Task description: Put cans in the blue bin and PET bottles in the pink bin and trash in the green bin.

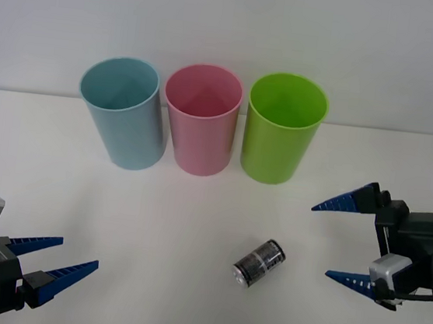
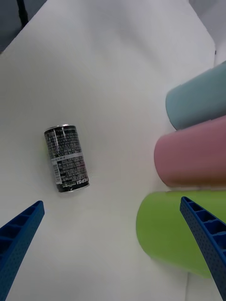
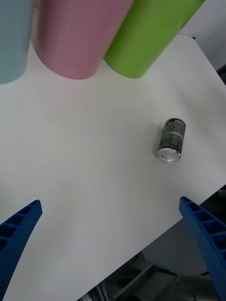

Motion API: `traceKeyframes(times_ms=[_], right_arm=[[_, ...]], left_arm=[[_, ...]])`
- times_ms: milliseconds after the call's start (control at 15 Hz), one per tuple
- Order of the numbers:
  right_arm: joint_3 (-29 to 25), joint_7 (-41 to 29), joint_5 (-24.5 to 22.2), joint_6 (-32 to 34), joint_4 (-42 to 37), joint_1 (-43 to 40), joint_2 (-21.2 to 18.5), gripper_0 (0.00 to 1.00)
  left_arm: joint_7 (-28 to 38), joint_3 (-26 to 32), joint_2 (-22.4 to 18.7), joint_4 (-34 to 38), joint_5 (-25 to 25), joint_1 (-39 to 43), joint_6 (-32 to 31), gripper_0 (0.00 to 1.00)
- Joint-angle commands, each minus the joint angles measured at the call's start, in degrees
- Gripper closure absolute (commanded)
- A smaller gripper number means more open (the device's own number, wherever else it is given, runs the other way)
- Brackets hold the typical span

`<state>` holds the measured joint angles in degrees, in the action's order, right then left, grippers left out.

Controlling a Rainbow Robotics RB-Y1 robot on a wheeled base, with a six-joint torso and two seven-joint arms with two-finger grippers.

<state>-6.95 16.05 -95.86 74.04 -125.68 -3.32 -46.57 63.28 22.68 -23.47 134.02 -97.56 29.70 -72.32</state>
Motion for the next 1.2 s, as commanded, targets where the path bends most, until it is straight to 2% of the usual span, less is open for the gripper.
traceKeyframes(times_ms=[67,600,933,1200], right_arm=[[3.61,3.29,-2.84,-0.74,1.05,2.53,-0.98,0.0],[17.58,2.85,-8.99,-4.52,7.73,8.85,-1.15,0.0],[20.39,2.41,-17.08,-4.52,10.63,10.08,4.91,0.0],[23.38,1.09,-21.91,-4.52,10.89,10.79,5.7,0.0]], left_arm=[[0.0,0.0,0.0,0.01,0.01,0.0,-0.02,0.0],[0.0,0.0,0.0,0.01,0.01,0.0,-0.02,0.0],[0.0,0.0,0.0,0.01,0.01,0.0,-0.02,0.0],[0.0,0.0,0.0,0.01,0.01,0.0,-0.02,0.0]])
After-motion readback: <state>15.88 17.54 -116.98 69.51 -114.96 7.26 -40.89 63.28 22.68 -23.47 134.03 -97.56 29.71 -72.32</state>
